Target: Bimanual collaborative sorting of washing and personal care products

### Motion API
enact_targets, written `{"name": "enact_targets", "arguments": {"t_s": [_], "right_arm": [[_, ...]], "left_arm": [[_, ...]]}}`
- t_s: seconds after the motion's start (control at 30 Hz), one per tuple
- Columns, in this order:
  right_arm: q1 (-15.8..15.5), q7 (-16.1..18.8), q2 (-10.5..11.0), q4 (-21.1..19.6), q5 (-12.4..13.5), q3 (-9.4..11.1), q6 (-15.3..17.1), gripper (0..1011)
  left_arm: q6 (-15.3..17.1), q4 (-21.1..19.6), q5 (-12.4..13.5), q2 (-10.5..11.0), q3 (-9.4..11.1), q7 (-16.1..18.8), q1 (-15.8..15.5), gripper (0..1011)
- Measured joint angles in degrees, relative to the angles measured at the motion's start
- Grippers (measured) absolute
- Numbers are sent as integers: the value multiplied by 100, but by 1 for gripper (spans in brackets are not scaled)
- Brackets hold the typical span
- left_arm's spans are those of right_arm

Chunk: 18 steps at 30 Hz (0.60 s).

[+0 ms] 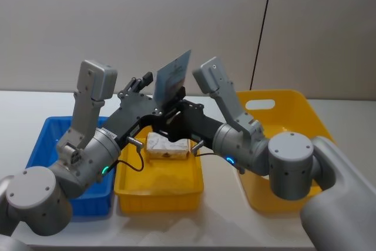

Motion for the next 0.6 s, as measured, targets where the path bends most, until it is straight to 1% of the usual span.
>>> {"name": "enact_targets", "arguments": {"t_s": [0.03,0.07,0.1,0.13,0.2,0.33,0.53,0.57,0.6], "right_arm": [[-28,-79,-2,-24,8,33,24,634],[-43,-128,-4,-36,13,51,40,634],[-59,-162,-5,-48,17,71,52,634],[-96,-249,-7,-77,30,119,86,634],[-128,-312,-8,-100,41,159,114,634],[-229,-552,-7,-187,67,308,225,634],[-351,-814,1,-297,93,497,366,633],[-391,-902,4,-332,101,569,411,633],[-410,-941,7,-347,103,598,433,633]], "left_arm": [[0,0,0,0,0,0,0,894],[0,0,0,0,0,1,0,907],[0,0,0,0,0,1,0,952],[0,0,0,0,0,1,0,972],[0,0,0,0,-1,1,0,1001],[0,0,0,0,0,2,0,1001],[0,0,0,0,0,2,0,1001],[0,0,0,0,0,2,0,1001],[0,0,0,0,0,2,0,1001]]}}
